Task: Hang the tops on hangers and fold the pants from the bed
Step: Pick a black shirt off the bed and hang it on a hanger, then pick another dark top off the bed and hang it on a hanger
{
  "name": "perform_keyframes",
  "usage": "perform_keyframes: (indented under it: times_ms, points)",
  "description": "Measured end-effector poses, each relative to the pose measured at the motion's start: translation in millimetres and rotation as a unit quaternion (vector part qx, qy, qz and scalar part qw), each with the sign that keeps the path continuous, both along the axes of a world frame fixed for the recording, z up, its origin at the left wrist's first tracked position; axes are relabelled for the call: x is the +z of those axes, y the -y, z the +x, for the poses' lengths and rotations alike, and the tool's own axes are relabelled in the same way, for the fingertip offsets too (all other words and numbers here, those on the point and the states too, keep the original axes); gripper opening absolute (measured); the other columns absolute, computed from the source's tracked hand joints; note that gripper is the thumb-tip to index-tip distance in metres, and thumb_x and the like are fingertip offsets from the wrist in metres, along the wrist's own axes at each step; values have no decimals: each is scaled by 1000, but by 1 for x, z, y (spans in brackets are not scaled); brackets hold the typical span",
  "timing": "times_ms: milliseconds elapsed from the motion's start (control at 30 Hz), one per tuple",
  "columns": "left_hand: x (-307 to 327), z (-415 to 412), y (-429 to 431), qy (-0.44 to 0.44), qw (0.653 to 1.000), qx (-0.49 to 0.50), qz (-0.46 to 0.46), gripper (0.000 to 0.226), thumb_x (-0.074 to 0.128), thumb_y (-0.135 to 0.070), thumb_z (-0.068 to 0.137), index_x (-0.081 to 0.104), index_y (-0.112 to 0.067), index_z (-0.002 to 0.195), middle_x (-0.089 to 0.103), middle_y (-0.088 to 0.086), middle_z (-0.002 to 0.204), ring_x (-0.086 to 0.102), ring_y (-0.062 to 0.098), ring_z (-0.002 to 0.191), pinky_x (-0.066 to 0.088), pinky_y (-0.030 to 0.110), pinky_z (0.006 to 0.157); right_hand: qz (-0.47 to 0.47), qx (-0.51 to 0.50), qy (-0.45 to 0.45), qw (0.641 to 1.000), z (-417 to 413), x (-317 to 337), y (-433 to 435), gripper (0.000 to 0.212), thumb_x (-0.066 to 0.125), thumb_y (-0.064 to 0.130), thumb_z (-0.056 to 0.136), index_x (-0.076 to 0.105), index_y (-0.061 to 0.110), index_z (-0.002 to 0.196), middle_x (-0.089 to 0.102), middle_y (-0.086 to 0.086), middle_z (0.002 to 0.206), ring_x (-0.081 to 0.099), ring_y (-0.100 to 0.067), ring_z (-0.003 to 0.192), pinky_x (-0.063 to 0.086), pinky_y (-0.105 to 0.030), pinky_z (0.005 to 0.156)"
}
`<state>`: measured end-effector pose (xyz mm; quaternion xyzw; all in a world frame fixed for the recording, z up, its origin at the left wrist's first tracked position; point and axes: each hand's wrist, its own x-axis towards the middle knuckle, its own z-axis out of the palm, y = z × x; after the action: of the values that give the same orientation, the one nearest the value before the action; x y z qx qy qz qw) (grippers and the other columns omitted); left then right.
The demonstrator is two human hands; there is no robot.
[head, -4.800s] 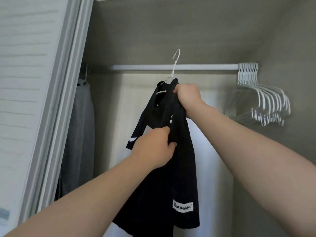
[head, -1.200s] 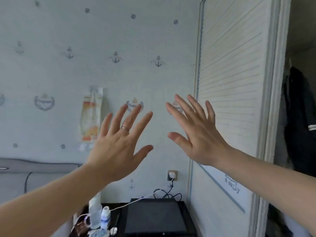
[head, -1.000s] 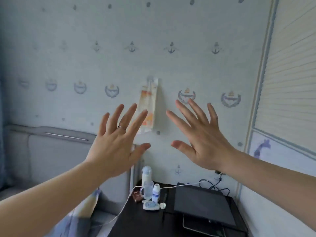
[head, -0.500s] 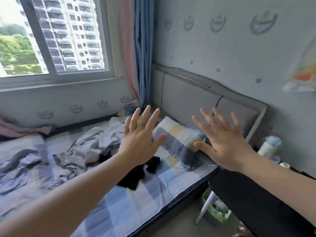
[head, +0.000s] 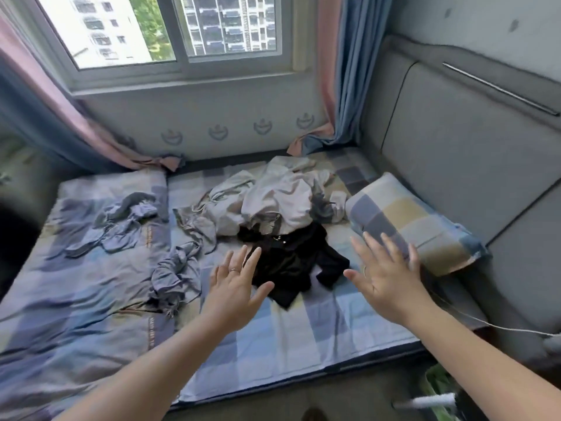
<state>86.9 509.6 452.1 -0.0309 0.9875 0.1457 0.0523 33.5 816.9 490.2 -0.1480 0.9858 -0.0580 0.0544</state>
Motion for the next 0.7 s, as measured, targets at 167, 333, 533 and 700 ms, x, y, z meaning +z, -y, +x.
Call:
perform_keyframes:
  times_ms: [167, 333, 533, 700]
  points:
    - [-36, -25, 18, 47, 997, 52, 13, 74, 28, -70, 96, 0, -41, 158, -1, -5, 169, -9, 22, 155, 3, 49, 122, -6, 28, 71, 997, -50, -40, 31, 85, -8, 81, 79, -2, 46, 156, -1, 12, 168, -9, -17, 153, -11, -57, 118]
    - [-81, -51, 46, 88, 993, 72, 33, 73, 26, -72, 94, 1, -44, 157, 0, -5, 169, -9, 21, 154, 4, 48, 121, -8, 20, 129, 991, -86, -86, 69, 78, 2, 77, 85, 0, 46, 156, 1, 14, 167, -6, -15, 153, -8, -57, 119]
    - [-135, -103, 87, 127, 988, 66, 52, 71, 29, -70, 96, 6, -42, 157, 4, -4, 169, -6, 21, 154, 8, 46, 122, 13, -26, 176, 984, -122, -141, 111, 65, 20, 67, 98, 5, 45, 157, 4, 15, 167, -2, -15, 153, -3, -55, 120]
    - [-203, -177, 116, 141, 989, 32, 34, 71, 29, -68, 97, 6, -40, 158, 6, -1, 169, -2, 23, 154, 9, 44, 122, 17, -43, 181, 982, -184, -204, 147, 64, 20, 65, 98, 4, 44, 157, 5, 13, 167, -3, -14, 153, -4, -53, 120]
